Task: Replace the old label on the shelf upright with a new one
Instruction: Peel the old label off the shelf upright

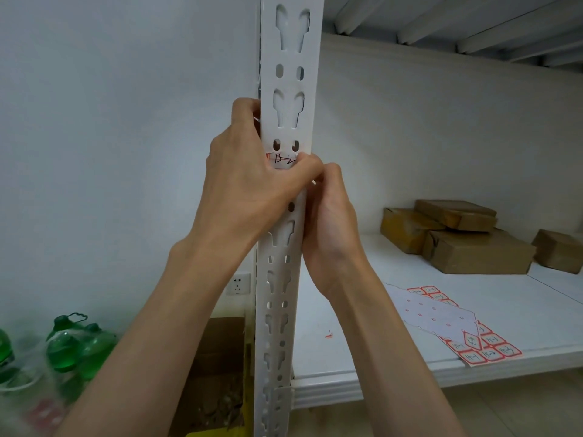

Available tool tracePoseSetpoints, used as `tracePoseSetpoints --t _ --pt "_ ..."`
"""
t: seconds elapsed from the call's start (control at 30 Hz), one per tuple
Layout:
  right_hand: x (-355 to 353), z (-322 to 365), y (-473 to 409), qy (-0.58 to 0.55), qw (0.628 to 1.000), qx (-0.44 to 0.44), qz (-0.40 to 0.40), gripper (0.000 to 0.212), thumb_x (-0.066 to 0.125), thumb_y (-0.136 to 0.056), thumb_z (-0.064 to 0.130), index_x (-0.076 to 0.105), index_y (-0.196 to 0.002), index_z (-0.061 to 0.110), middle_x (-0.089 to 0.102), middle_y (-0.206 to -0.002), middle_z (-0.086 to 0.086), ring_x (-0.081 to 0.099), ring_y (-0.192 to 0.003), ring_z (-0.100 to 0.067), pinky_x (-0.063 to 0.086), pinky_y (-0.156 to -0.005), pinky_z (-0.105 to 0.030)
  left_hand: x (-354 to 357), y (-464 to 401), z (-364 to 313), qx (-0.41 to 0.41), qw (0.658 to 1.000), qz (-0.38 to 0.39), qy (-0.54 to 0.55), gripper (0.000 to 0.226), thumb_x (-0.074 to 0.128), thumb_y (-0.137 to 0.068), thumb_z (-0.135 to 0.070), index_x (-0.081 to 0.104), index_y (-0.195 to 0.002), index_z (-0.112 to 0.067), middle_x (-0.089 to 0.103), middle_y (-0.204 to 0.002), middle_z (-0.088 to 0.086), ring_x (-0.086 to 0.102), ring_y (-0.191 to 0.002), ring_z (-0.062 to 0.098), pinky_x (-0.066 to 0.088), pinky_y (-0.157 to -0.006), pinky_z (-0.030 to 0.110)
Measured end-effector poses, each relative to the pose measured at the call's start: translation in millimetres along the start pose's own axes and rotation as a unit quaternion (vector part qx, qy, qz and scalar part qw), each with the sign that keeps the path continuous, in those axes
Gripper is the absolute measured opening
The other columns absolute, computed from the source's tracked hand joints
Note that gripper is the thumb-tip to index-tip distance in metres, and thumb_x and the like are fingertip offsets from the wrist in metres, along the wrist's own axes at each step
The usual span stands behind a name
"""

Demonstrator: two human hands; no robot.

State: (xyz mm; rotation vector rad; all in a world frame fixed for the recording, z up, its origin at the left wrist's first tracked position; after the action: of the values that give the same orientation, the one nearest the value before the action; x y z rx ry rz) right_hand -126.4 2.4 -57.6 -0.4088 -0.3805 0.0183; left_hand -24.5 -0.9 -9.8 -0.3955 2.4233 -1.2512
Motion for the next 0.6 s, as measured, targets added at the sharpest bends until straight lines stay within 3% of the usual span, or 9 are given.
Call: tracePoseSetpoints --t 0.17,0.33,0.43,0.6 --pt "1.6 1.5 1.5 -0.009 1.0 0.008 0.003 0.034 0.042 -0.101 0.035 0.073 -0.098 0.021 0.078 -0.098 0.0 0.073 -0.084 -0.01 0.057 -0.082 -0.029 1.7 -0.9 0.0 -0.005 1.0 -0.013 -0.005 0.048 0.077 -0.072 -0.035 0.052 -0.11 -0.022 0.065 -0.082 -0.017 0.065 -0.077 -0.001 0.053 -0.069 0.023" --pt "1.2 2.1 2.6 -0.013 1.0 -0.001 -0.003 0.037 0.043 -0.1 0.033 0.074 -0.082 0.024 0.077 -0.087 0.002 0.071 -0.076 -0.007 0.056 -0.075 -0.026 3.8 -1.5 -0.5 -0.003 0.999 -0.031 -0.01 0.048 0.078 -0.07 -0.035 0.054 -0.11 -0.021 0.065 -0.079 -0.016 0.064 -0.074 -0.001 0.05 -0.065 0.017" --pt "1.4 2.3 2.5 -0.014 1.0 -0.005 -0.005 0.036 0.043 -0.101 0.032 0.073 -0.082 0.022 0.075 -0.086 0.001 0.07 -0.075 -0.008 0.055 -0.076 -0.026 4.6 -1.0 -0.8 -0.005 0.999 -0.035 -0.01 0.046 0.078 -0.07 -0.035 0.053 -0.107 -0.021 0.064 -0.078 -0.017 0.063 -0.073 -0.002 0.046 -0.061 0.012" --pt "0.9 1.4 1.9 -0.003 1.0 -0.006 -0.009 0.036 0.042 -0.102 0.034 0.073 -0.086 0.022 0.073 -0.086 0.0 0.069 -0.077 -0.01 0.054 -0.081 -0.031 4.4 -0.8 -2.1 -0.002 0.999 -0.038 -0.007 0.044 0.077 -0.07 -0.034 0.052 -0.105 -0.022 0.062 -0.073 -0.017 0.063 -0.071 -0.003 0.046 -0.062 0.014"
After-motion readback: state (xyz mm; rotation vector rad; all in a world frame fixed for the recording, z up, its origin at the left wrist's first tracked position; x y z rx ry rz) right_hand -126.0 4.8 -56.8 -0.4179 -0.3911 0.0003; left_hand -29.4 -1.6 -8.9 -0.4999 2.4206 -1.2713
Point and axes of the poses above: each hand's wrist, its own y-axis away from the middle knuckle, its own x-axis out of the palm, z = x × y, the point moved 3 cm from there along -y, towards the middle knuckle
